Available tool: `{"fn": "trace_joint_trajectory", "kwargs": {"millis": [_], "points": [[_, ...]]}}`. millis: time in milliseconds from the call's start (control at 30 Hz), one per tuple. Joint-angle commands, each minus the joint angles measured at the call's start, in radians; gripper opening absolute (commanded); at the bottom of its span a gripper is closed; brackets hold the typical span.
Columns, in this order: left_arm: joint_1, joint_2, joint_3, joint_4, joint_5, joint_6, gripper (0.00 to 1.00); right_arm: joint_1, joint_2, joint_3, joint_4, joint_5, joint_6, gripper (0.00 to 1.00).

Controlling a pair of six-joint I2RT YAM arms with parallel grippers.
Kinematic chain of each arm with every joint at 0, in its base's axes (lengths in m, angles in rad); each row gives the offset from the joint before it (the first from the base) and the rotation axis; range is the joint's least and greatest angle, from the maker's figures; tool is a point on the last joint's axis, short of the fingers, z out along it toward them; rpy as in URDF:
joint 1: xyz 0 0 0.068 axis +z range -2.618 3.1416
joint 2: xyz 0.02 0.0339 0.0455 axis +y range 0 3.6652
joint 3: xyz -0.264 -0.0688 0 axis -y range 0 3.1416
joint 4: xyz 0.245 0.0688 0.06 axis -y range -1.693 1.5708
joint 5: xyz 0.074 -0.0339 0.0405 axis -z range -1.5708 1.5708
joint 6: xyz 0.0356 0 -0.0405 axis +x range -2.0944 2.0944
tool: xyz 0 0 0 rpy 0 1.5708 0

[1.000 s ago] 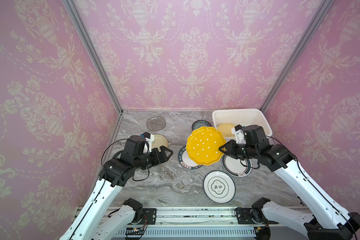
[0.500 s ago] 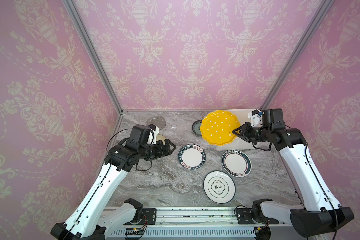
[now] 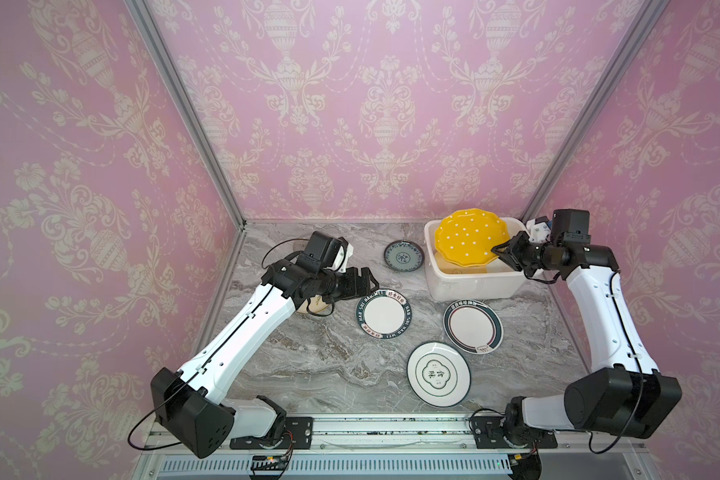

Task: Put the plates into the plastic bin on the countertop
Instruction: 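Lift the polka-dot dish with the right gripper over the bin while the left gripper releases, then lower the yellow polka-dot dish into the white bin and open the right gripper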

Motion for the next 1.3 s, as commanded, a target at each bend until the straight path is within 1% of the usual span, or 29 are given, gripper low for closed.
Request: {"fn": "trace_joint_trajectory", "kwargs": {"millis": [0, 233, 467, 633, 900, 1267], "points": [[-0.007, 0.041, 0.024, 0.041, 0.015, 0.026, 0.92, -0.002, 0.027, 0.089, 0.079, -0.045, -0.080, 0.00], [-0.026, 0.085, -0.020, 0.106, -0.002, 0.007, 0.91, -0.004, 0.123, 0.100, 0.093, -0.001, -0.132, 0.00], [-0.030, 0.110, -0.021, 0.103, -0.014, 0.012, 0.91, -0.003, 0.197, 0.092, 0.078, 0.034, -0.217, 0.00], [-0.041, 0.104, -0.050, 0.124, -0.021, 0.006, 0.91, -0.004, 0.241, 0.097, 0.071, 0.047, -0.262, 0.00], [-0.051, 0.116, -0.051, 0.124, -0.020, 0.009, 0.91, 0.001, 0.301, 0.110, 0.072, 0.066, -0.298, 0.00], [-0.052, 0.140, -0.034, 0.112, -0.025, 0.022, 0.91, 0.030, 0.360, 0.078, 0.081, 0.121, -0.334, 0.00]]}}
